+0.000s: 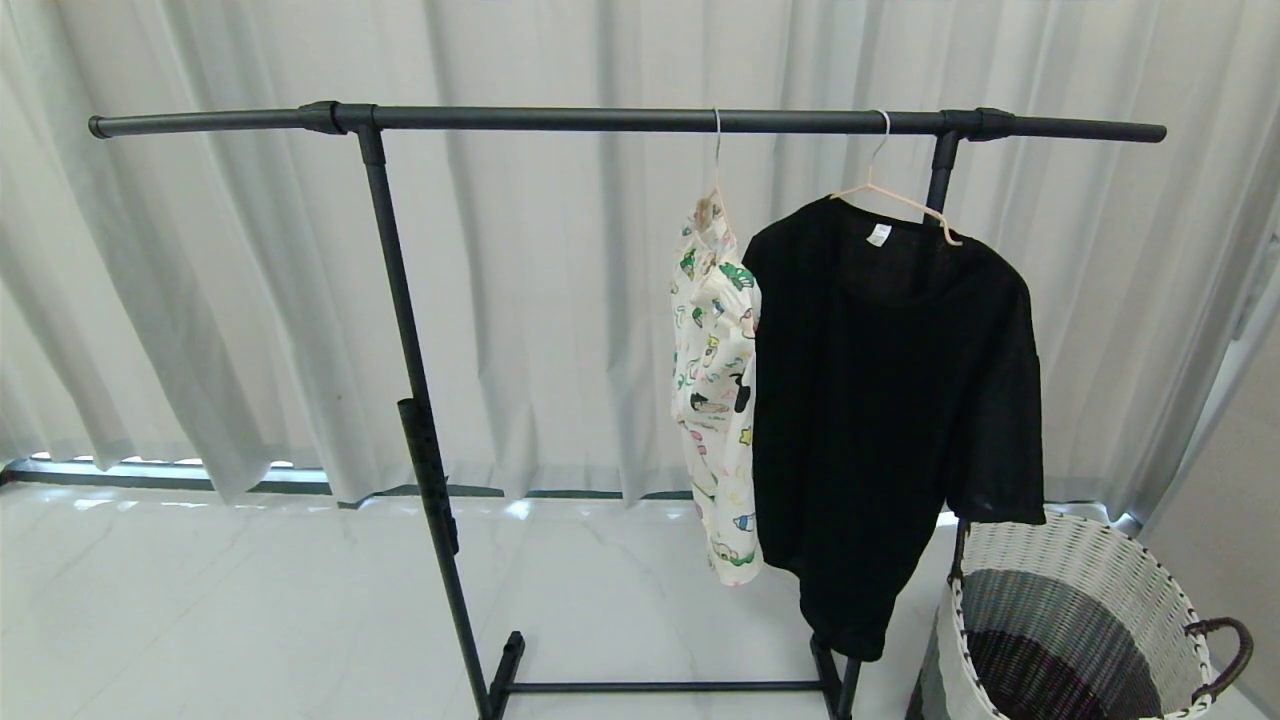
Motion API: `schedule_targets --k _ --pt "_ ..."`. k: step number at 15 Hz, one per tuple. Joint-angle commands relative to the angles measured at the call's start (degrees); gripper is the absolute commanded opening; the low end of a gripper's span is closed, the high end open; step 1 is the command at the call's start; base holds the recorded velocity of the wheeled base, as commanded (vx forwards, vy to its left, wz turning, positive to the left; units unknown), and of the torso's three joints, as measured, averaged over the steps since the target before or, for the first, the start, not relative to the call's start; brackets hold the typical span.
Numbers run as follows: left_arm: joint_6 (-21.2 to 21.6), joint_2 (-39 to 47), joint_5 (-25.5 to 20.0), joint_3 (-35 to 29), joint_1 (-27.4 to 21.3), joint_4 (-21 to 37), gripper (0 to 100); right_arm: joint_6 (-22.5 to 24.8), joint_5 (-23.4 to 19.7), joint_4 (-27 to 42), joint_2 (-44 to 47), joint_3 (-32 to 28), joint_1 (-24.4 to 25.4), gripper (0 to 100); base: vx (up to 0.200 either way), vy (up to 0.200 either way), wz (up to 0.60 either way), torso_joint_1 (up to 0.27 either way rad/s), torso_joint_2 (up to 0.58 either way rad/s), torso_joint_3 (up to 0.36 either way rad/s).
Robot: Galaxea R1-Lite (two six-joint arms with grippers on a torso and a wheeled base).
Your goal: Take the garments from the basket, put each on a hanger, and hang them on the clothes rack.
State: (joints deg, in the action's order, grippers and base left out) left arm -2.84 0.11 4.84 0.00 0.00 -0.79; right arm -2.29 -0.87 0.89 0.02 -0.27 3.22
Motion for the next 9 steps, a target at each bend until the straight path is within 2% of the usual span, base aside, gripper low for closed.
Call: schedule_targets --k 1,9 --pt "0.0 0.0 0.0 0.0 0.0 0.0 100 0.0 0.0 0.0 0.0 -0.1 0.0 100 0.000 0.000 0.00 0.000 0.00 0.000" --pt "-0.1 0.0 0.1 0.0 0.0 0.0 100 0.0 0.0 0.0 0.0 0.0 0.0 100 0.000 0.000 0.00 0.000 0.00 0.000"
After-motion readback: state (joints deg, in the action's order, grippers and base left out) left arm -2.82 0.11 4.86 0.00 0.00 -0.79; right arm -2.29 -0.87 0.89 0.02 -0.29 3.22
